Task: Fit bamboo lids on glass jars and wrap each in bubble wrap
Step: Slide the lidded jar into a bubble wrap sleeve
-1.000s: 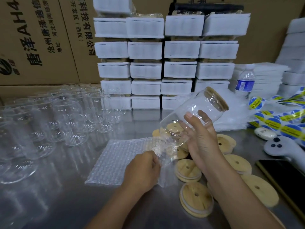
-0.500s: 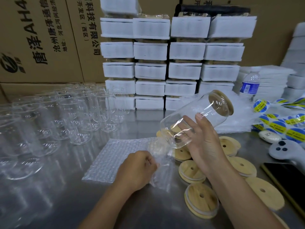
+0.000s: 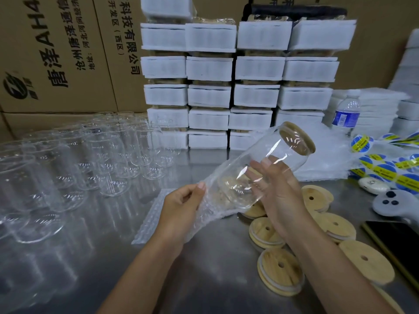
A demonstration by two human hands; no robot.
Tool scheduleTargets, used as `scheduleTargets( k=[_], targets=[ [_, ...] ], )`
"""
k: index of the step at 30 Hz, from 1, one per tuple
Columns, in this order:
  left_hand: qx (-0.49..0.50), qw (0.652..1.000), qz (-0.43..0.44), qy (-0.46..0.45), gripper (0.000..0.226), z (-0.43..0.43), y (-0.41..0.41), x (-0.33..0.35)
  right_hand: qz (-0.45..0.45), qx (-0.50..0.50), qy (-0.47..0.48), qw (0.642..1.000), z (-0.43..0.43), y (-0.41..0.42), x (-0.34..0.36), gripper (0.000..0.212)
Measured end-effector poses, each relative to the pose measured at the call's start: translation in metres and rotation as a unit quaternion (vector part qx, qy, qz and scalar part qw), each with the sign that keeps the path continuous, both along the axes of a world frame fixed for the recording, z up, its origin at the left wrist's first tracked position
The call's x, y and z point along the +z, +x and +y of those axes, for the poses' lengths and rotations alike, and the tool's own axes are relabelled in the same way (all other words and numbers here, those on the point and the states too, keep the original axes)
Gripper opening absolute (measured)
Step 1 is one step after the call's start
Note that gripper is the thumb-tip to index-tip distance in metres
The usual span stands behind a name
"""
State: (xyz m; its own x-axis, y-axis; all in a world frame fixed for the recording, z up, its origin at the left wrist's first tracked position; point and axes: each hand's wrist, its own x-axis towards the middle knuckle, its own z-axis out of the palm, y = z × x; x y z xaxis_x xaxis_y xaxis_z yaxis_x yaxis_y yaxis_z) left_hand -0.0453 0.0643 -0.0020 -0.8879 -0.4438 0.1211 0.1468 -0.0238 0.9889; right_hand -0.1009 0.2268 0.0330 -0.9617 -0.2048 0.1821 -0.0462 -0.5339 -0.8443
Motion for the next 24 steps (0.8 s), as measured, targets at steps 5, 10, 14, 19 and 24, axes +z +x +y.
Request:
scheduleTargets(
  k=[5,10,14,19,24],
  targets=[
    [-0.024,0.999,0.033,-0.001,0.046,0.001,0.003,0.003,0.042,-0.015,0.051,0.998,-0.005,-0.001,-0.005,0.082],
    [-0.024,0.996,0.080,-0.034,0.031,0.002,0.005,0.006,0.071,-0.052,0.094,0.992,-0.012,0.003,-0.011,0.072],
    [-0.032,0.982,0.147,-0.118,0.018,0.007,0.007,0.009,0.074,-0.071,0.092,0.990,-0.016,0.007,-0.011,0.079],
    [-0.005,0.937,0.182,-0.299,0.027,0.011,0.014,0.005,0.034,-0.087,0.067,0.993,-0.014,0.005,-0.010,0.072],
    [0.004,0.839,0.191,-0.509,0.096,0.014,0.010,-0.002,0.043,-0.109,0.128,0.985,-0.013,0.009,-0.006,0.076]
  ],
)
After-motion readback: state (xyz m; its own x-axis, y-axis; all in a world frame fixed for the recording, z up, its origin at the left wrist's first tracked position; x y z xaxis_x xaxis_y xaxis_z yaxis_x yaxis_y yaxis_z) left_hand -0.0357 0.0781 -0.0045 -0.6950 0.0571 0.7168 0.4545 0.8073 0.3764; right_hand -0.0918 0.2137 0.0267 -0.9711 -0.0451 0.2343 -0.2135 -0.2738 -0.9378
